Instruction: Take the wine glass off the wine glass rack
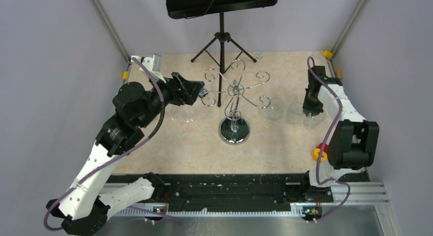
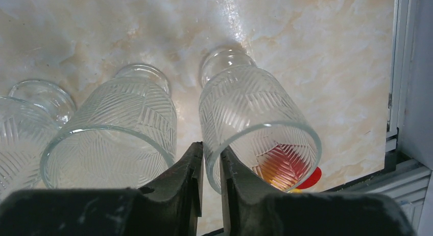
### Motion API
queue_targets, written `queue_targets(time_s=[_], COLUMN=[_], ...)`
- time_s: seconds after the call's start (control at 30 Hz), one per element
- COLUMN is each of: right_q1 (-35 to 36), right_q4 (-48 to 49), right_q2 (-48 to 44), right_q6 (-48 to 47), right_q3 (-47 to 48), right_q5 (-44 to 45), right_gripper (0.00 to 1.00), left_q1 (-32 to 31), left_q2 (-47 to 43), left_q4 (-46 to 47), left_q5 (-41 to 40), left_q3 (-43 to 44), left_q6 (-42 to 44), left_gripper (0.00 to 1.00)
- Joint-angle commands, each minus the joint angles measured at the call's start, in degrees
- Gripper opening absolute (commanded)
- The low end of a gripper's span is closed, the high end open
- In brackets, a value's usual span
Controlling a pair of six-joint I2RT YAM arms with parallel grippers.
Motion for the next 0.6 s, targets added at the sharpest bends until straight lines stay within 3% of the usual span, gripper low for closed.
queue_targets(time_s=[0.0, 0.2, 0.43, 0.57], right_q1=[-0.6, -0.6, -0.6, -0.5], right_q4=[1.2, 1.2, 0.1, 0.1], right_q2=[-1.4, -1.9, -8.1, -14.1], right_q6=[-0.1, -0.3, -0.4, -0.8], right_q3=[0.8, 2.0, 6.7, 9.5], right_q5=[2.4, 3.0, 2.2, 0.8], right_gripper=[0.22, 0.31, 0.37, 0.38], left_q1=[0.0, 0.0, 0.0, 0.0], left_q2=[-0.5, -0.5, -1.9, -3.8], left_q4=[0.6, -0.8, -6.2, -11.2], left_q5=[0.4, -1.7, -11.9, -18.0], left_q3=[1.0, 1.5, 3.0, 3.6], left_q6=[-0.2, -0.4, -0.5, 1.0], left_gripper=[0.86, 0.86, 0.86, 0.94])
